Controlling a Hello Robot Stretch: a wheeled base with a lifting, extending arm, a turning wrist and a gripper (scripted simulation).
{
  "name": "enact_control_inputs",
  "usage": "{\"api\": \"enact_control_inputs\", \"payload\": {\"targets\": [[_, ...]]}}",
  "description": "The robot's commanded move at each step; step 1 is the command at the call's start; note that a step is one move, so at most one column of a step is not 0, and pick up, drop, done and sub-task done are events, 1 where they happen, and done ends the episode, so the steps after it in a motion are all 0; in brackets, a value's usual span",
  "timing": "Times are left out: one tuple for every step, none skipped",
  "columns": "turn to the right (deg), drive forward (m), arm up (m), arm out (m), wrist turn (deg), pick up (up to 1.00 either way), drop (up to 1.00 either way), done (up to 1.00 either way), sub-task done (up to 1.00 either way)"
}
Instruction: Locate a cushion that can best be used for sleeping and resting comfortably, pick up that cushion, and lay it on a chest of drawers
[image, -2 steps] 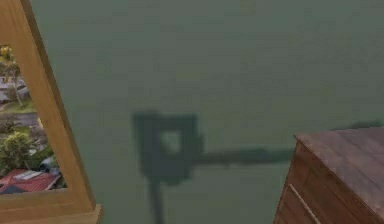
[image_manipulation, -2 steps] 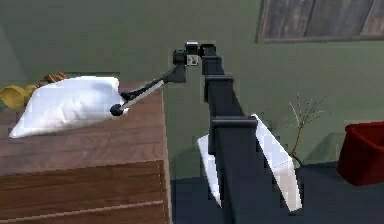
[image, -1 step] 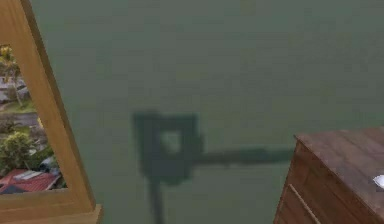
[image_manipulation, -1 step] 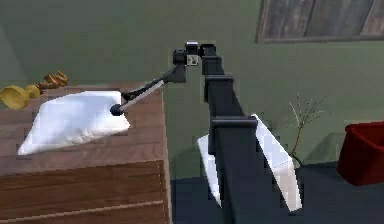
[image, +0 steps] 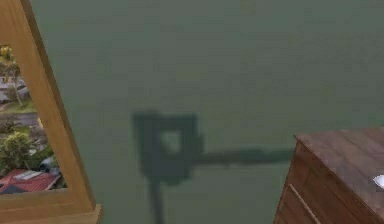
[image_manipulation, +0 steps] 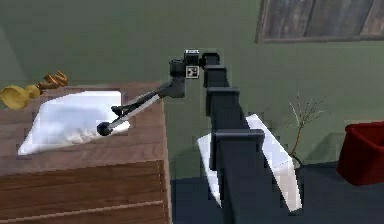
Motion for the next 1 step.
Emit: {"api": "enact_control_inputs", "payload": {"targets": [[0.0, 0.0, 0.0, 0.0, 0.0, 0.0, 0.0, 1.0, 0.0]]}}
